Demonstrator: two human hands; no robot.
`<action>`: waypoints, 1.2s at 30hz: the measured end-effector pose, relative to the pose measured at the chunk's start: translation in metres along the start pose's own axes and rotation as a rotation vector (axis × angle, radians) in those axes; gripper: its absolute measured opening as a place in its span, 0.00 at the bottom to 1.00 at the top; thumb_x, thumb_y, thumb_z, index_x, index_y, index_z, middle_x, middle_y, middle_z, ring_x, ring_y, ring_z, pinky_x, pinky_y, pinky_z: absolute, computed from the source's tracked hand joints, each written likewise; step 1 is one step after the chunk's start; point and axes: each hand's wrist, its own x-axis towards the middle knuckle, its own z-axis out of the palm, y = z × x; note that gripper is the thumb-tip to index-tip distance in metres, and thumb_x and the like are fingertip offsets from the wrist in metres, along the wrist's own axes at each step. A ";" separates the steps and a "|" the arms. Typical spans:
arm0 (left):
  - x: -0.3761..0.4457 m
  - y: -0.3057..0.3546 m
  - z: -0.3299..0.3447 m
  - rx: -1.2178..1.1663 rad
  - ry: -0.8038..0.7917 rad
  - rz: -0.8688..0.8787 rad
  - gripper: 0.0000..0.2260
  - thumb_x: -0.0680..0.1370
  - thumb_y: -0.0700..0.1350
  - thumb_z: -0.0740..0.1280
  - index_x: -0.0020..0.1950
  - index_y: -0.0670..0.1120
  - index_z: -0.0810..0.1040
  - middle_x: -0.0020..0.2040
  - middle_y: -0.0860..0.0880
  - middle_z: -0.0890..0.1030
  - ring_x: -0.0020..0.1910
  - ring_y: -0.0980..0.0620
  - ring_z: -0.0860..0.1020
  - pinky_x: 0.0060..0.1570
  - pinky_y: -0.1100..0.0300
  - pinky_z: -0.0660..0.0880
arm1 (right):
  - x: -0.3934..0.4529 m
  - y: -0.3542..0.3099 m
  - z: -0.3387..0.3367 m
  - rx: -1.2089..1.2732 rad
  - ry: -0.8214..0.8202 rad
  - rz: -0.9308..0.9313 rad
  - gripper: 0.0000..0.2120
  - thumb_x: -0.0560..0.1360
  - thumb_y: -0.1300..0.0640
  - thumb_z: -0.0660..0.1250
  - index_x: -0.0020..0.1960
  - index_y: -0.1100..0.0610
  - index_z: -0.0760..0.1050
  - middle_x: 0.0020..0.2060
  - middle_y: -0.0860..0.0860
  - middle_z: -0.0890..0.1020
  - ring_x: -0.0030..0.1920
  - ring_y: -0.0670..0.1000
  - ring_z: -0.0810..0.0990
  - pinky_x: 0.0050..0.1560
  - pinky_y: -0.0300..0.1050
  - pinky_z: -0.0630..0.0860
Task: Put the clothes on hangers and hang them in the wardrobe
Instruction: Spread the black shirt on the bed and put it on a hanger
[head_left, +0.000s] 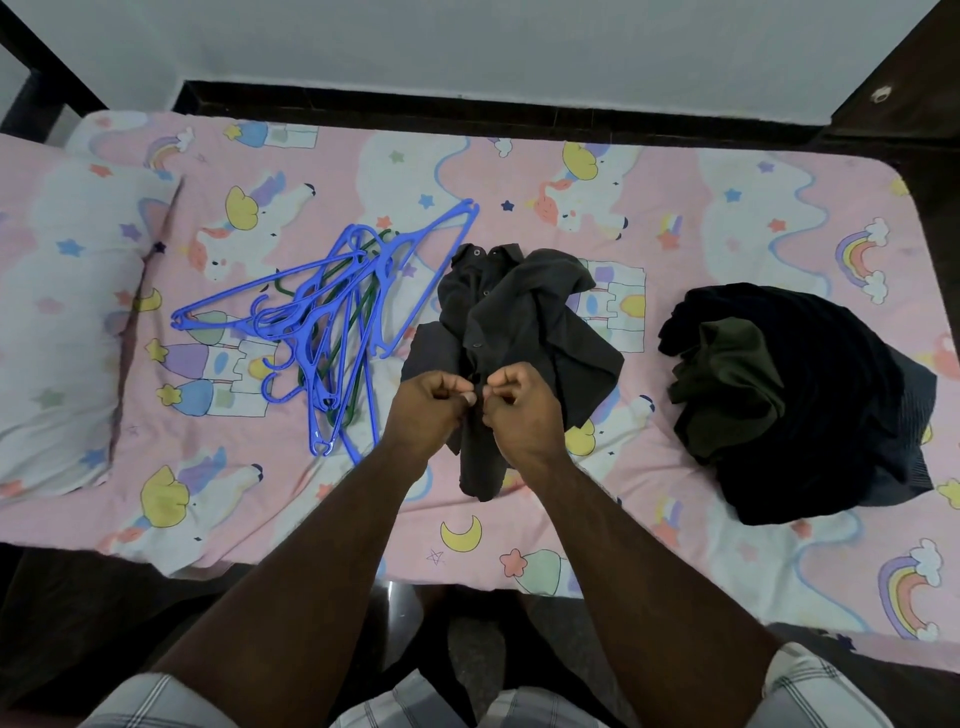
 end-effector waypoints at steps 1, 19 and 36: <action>0.000 0.001 -0.001 -0.020 0.002 -0.015 0.05 0.77 0.37 0.71 0.46 0.47 0.84 0.40 0.46 0.85 0.41 0.46 0.81 0.48 0.51 0.80 | 0.000 0.000 0.000 0.001 -0.002 -0.004 0.12 0.75 0.64 0.70 0.44 0.47 0.73 0.40 0.45 0.82 0.44 0.49 0.84 0.51 0.52 0.82; 0.006 0.017 -0.009 -0.264 -0.046 -0.124 0.06 0.78 0.38 0.72 0.54 0.42 0.82 0.39 0.43 0.83 0.37 0.48 0.80 0.49 0.48 0.80 | 0.008 -0.018 -0.009 0.537 -0.089 0.307 0.10 0.76 0.70 0.69 0.52 0.58 0.75 0.45 0.58 0.83 0.44 0.53 0.84 0.40 0.42 0.82; 0.028 0.015 -0.024 0.016 -0.166 0.001 0.04 0.79 0.38 0.69 0.50 0.47 0.80 0.47 0.47 0.83 0.50 0.45 0.82 0.57 0.44 0.80 | 0.031 -0.013 -0.012 0.463 -0.144 0.295 0.05 0.77 0.65 0.69 0.47 0.57 0.81 0.43 0.58 0.83 0.45 0.57 0.80 0.50 0.60 0.78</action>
